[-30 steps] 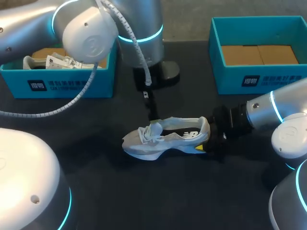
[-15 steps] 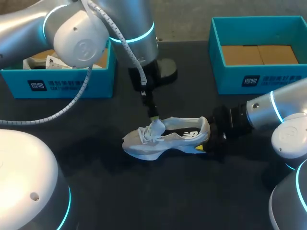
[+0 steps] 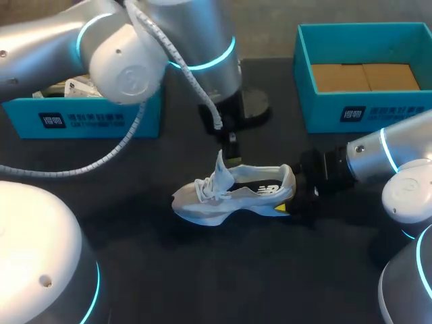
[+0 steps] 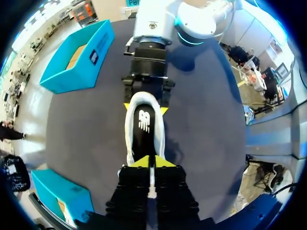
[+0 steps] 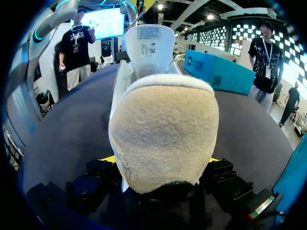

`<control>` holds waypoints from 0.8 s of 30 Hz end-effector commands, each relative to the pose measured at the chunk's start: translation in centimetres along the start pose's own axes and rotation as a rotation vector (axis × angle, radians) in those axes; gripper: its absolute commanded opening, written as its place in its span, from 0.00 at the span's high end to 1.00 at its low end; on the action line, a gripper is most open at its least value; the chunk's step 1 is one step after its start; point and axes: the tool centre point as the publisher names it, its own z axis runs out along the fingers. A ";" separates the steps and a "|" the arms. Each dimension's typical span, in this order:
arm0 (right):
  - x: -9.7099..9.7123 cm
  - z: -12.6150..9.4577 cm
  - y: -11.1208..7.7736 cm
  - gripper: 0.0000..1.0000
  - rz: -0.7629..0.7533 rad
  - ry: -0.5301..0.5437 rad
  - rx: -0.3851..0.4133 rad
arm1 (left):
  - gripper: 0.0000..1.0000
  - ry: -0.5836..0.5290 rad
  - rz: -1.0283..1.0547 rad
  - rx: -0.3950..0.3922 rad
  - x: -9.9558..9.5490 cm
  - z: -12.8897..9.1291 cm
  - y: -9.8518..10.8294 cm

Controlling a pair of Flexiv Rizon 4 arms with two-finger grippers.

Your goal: Take the shoe out of the shoebox, open the shoe tongue, remove and reinsert the insole, then place the shoe into the shoebox

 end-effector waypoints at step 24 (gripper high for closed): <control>0.0 0.0 0.1 1.00 0.000 0.000 0.001 | 1.00 0.139 0.066 -0.082 -0.8 9.5 -2.0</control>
